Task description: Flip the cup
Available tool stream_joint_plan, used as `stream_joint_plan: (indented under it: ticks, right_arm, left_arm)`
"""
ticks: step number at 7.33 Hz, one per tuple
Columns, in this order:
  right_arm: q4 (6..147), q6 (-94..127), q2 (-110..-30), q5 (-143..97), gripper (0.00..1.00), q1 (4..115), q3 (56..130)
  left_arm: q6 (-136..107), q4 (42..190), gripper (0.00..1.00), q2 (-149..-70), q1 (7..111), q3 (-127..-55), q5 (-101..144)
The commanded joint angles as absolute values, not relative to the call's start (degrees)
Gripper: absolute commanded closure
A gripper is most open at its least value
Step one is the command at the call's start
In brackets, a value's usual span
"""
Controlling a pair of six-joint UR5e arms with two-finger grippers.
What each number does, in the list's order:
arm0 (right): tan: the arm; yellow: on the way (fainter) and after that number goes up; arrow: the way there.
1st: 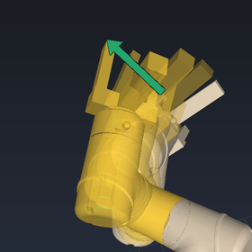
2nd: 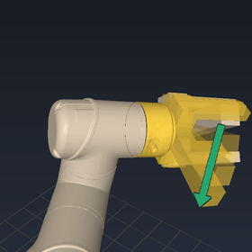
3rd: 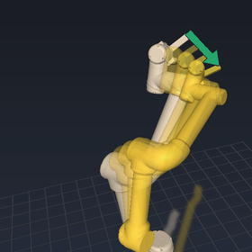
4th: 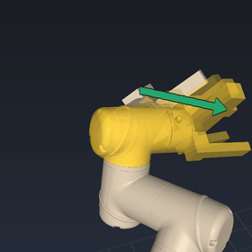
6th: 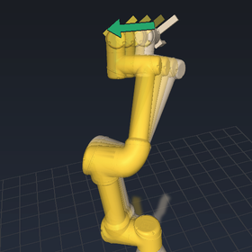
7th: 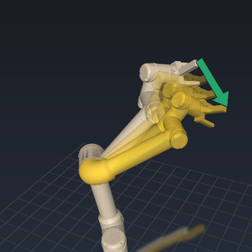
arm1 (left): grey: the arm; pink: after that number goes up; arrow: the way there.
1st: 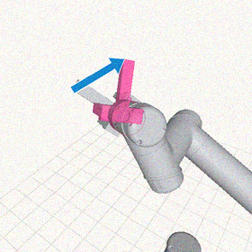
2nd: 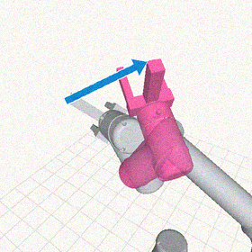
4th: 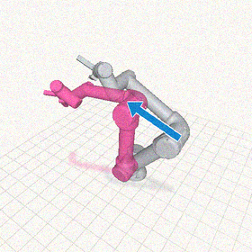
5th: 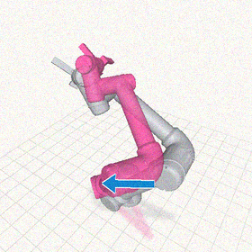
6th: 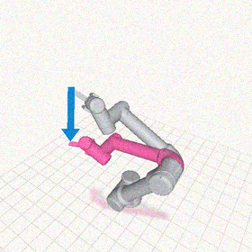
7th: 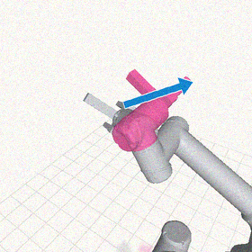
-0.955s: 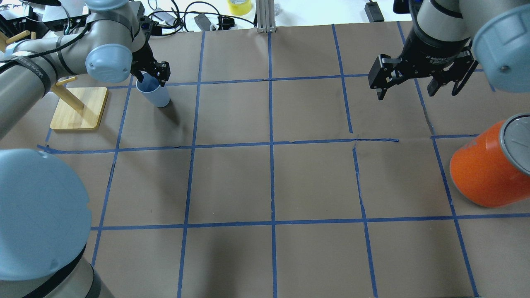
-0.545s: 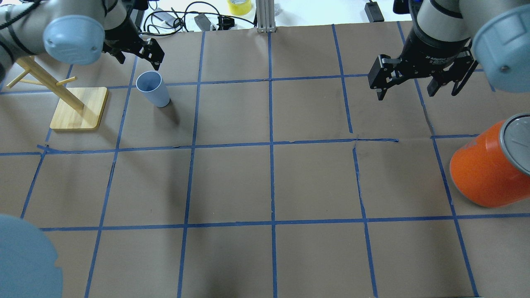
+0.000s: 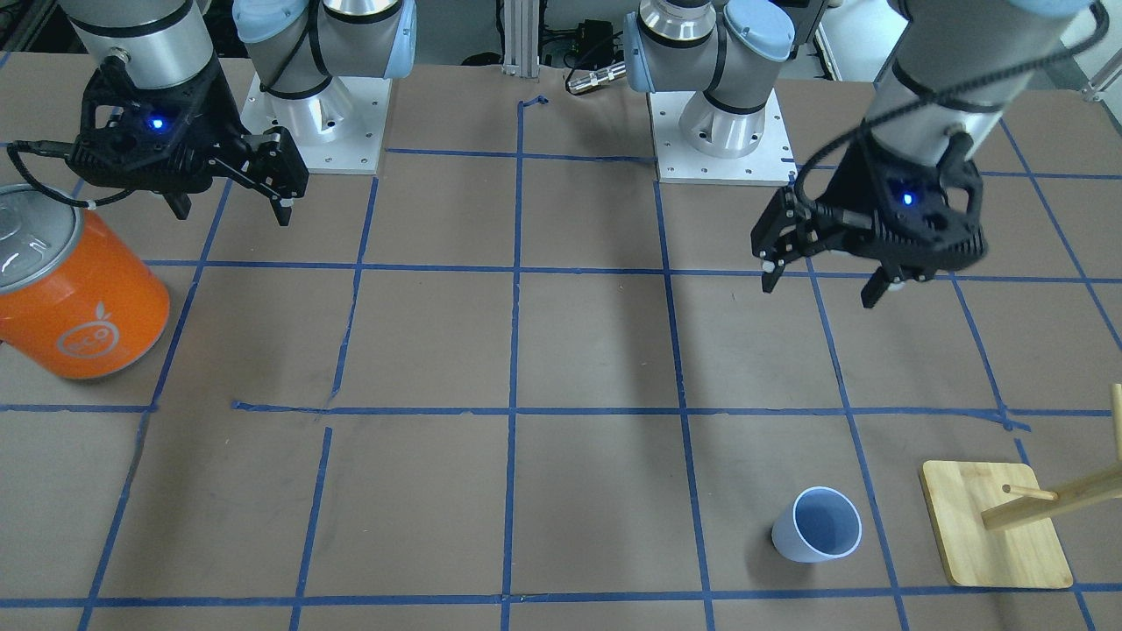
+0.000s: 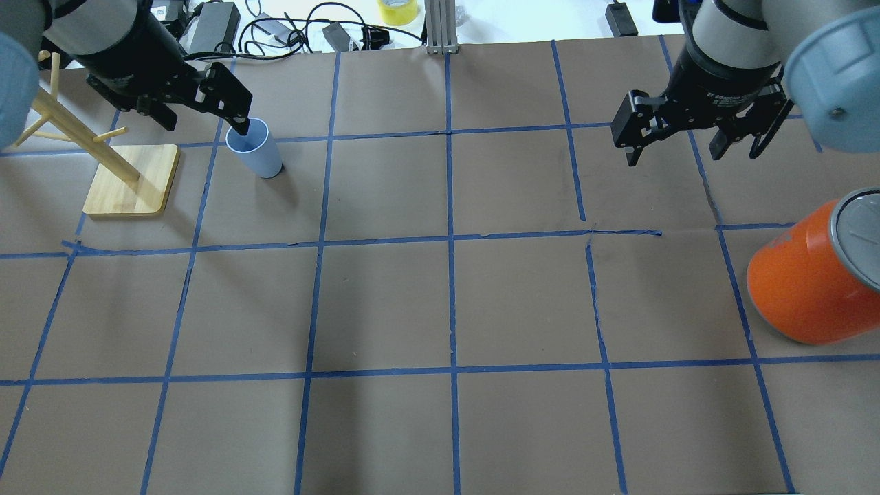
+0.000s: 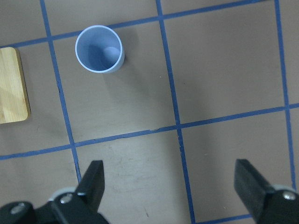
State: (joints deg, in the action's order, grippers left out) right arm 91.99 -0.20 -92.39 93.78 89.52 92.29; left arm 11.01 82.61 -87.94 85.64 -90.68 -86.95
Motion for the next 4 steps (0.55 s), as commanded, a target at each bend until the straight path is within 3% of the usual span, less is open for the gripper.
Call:
stream_joint_plan:
  ticks: [1,4]
  right_arm:
    - [92.19,-0.26,-92.29,93.69,0.00,89.47,92.29]
    - [91.76,-0.18,-92.46,92.91,0.00,89.47,92.29]
  left_arm:
    - [1.91,81.92,0.00,-85.68,86.39,-93.52,-86.75]
    - [-1.76,81.91,0.00,-86.40,92.98,-93.25,-94.74]
